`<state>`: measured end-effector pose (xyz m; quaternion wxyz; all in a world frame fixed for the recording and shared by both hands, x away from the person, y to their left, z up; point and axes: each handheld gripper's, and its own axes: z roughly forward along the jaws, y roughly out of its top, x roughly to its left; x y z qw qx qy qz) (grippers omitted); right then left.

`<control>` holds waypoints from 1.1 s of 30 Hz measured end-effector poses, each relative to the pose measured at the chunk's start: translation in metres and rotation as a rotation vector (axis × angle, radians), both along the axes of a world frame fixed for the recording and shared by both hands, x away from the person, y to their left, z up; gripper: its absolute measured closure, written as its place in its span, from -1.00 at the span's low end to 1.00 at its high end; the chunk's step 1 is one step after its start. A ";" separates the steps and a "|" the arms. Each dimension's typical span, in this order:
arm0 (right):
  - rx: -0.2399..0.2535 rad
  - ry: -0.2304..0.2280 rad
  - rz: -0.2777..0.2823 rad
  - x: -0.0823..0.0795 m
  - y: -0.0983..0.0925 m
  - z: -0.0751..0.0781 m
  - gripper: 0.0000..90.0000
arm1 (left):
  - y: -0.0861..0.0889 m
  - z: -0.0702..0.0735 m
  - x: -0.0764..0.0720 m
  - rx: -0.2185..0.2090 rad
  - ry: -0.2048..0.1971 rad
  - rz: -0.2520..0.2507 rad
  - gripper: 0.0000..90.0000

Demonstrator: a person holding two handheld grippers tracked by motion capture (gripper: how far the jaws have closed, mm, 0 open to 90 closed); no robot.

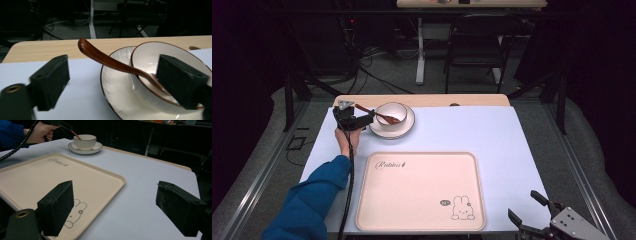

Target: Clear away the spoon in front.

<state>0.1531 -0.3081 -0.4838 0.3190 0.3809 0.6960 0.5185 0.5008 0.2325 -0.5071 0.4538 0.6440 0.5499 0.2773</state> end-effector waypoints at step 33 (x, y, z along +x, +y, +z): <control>-0.002 -0.002 0.002 0.001 0.000 0.000 -0.68 | -0.004 -0.005 0.014 -0.068 -0.023 0.061 0.38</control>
